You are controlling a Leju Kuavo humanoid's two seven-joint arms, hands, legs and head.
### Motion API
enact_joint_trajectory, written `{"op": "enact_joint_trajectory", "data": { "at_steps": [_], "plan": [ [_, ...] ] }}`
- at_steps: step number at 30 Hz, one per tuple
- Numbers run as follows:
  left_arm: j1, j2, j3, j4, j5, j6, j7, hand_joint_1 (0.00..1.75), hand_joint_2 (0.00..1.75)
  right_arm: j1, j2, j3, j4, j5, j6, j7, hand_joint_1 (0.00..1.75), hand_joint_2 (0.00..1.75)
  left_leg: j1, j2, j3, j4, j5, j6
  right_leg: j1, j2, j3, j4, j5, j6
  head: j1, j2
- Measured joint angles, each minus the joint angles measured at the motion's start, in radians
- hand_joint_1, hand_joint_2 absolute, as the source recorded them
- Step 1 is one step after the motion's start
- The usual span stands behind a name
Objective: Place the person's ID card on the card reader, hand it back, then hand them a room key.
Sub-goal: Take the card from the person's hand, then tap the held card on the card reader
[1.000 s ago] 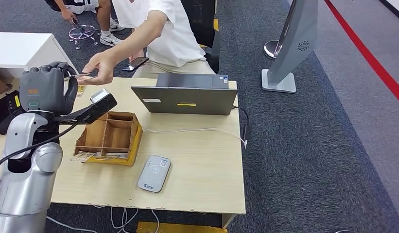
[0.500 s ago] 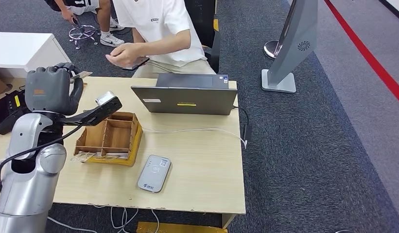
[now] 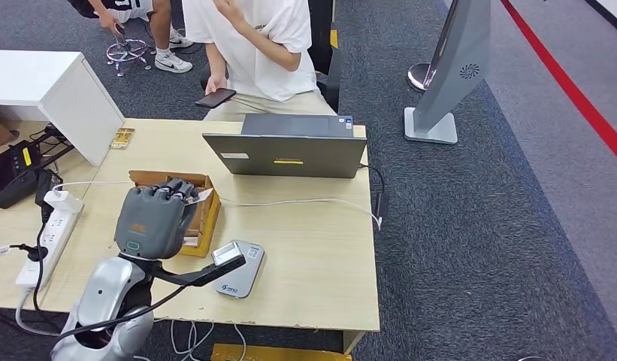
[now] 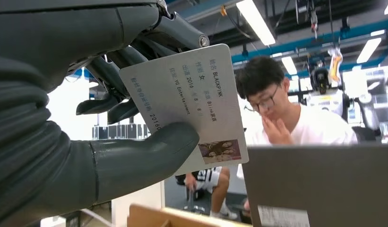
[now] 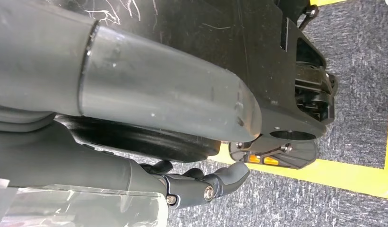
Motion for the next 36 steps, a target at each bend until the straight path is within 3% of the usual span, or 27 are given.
{"op": "enact_joint_trajectory", "data": {
  "at_steps": [8,17,36],
  "plan": [
    [0.029,-0.018,-0.024,0.116,0.018,-0.016,0.000,1.75,1.75,-0.002,0.000,0.023,0.000,0.014,-0.003,0.014,0.00,0.00,0.000,0.000,0.000,0.000,0.000,0.000,0.000,0.000,0.000,0.000,0.000,0.000,0.000,0.000],
    [0.050,-0.023,-0.060,0.223,0.026,-0.107,0.022,1.75,1.75,-0.003,0.000,0.041,0.000,0.017,-0.008,0.027,0.00,0.00,0.000,0.000,-0.001,0.000,0.000,0.000,0.000,0.000,0.000,0.000,0.000,0.000,0.000,0.000],
    [0.048,-0.008,-0.134,0.314,0.094,-0.209,0.004,1.75,1.75,-0.003,0.000,0.058,-0.001,0.019,-0.008,0.049,0.00,0.00,0.000,0.000,-0.001,0.000,0.000,0.000,0.000,-0.001,0.000,0.000,0.000,0.000,0.000,0.000]
  ]
}}
